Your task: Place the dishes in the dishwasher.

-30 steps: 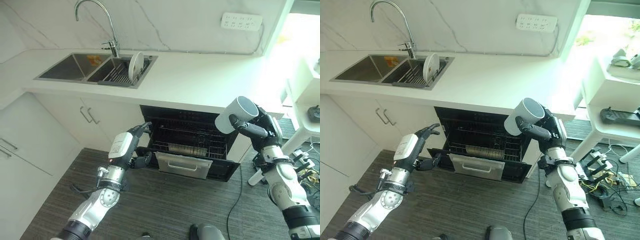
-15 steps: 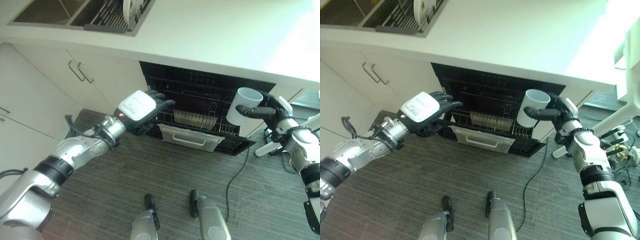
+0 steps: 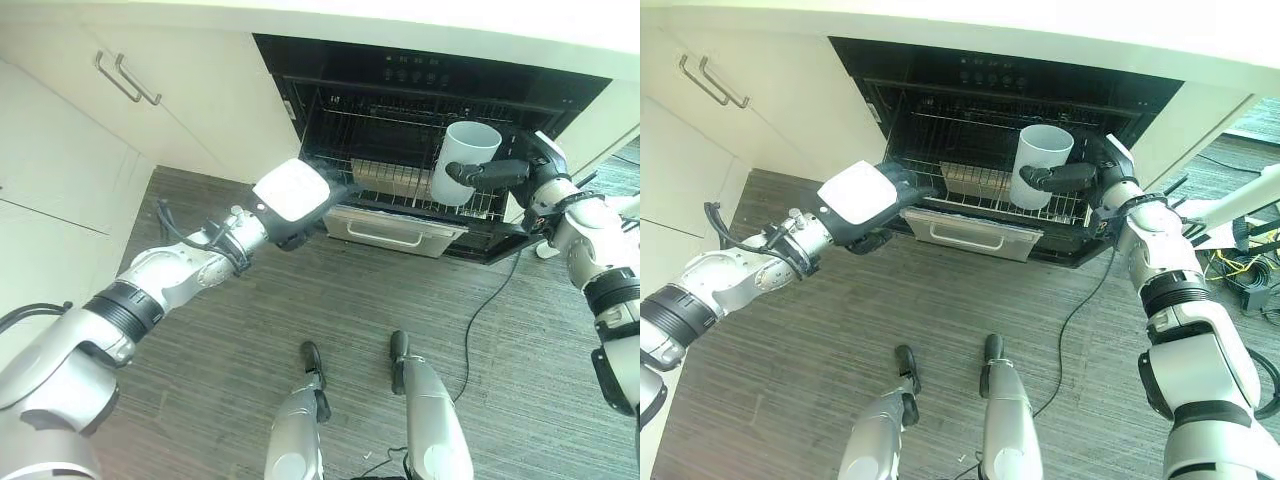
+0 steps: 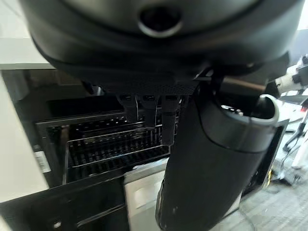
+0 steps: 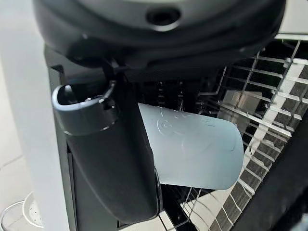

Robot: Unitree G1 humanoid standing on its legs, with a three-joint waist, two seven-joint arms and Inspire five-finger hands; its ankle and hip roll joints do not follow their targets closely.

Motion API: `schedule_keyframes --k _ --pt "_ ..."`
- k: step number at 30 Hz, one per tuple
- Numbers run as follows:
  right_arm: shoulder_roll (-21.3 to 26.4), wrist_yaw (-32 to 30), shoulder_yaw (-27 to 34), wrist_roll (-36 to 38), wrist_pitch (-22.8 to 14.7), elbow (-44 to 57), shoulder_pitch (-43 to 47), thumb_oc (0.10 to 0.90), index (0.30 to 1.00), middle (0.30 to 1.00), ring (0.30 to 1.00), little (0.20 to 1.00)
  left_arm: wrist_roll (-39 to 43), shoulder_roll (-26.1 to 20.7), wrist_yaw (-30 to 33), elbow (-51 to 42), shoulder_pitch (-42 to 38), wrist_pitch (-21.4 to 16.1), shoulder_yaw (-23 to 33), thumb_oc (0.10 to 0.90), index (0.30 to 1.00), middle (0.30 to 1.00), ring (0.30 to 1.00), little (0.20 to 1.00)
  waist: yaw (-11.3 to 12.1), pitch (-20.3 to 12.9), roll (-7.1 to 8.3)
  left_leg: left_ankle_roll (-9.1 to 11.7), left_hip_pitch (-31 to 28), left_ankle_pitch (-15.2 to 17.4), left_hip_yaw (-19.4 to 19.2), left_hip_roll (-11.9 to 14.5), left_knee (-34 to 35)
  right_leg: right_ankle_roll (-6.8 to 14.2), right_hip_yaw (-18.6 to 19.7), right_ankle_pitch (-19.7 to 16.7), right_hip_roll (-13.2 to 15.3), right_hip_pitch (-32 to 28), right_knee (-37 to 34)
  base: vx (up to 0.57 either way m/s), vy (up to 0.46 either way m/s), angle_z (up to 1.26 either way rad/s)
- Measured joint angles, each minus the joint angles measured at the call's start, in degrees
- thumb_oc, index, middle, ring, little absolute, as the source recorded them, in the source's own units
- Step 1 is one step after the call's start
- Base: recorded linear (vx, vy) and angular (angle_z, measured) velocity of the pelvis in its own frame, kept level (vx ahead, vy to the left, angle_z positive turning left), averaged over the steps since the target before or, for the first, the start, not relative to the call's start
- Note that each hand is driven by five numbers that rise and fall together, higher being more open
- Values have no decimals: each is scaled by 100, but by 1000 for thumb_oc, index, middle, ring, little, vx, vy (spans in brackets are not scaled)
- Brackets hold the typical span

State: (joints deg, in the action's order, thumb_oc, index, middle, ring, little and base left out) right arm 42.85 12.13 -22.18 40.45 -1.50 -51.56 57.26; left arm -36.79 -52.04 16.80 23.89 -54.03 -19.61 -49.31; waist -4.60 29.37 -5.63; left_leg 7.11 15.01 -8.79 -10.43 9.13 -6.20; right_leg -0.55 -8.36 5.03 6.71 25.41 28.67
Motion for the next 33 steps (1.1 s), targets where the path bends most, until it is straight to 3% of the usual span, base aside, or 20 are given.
schedule_keyframes --k 9,21,28,29,30,33 --pt "-149 -153 -2 -228 49 -73 17 400 300 300 300 300 -14 147 -148 -197 96 212 5 800 900 900 900 900 46 -7 -23 -10 18 0 46 -62 -7 43 4 40 65 33 57 13 13 2" --pt "-159 -638 118 -642 48 -748 316 400 300 300 300 300 -65 154 -242 -645 254 335 246 800 900 900 900 900 58 -24 -430 -59 159 -48 55 -170 24 29 26 52 194 245 135 16 50 1" --pt "-164 -644 505 -592 -16 -896 326 400 300 300 300 300 -62 152 -252 -1055 597 426 474 800 900 900 900 900 19 -35 -447 -78 87 -46 -18 -293 97 114 116 88 271 250 166 21 60 -1" --pt "-165 -640 503 -592 -15 -897 326 436 354 354 354 354 -62 152 -252 -1055 597 427 474 800 900 900 900 900 21 -36 -448 -82 87 -49 -18 -293 96 111 117 87 271 250 168 7 84 1" --pt "-167 -638 519 -604 -15 -909 323 800 900 900 900 900 -62 147 -254 -1062 616 428 493 800 900 900 900 900 24 -40 -457 -82 85 -50 -22 -293 98 111 137 86 311 257 159 -5 85 -4" --pt "-162 -619 798 -621 -12 -917 302 800 900 900 900 900 -55 131 -251 -1370 1119 430 863 800 900 900 900 900 13 -159 -631 -95 92 -58 -45 -347 183 174 172 95 348 330 163 -17 16 -4"
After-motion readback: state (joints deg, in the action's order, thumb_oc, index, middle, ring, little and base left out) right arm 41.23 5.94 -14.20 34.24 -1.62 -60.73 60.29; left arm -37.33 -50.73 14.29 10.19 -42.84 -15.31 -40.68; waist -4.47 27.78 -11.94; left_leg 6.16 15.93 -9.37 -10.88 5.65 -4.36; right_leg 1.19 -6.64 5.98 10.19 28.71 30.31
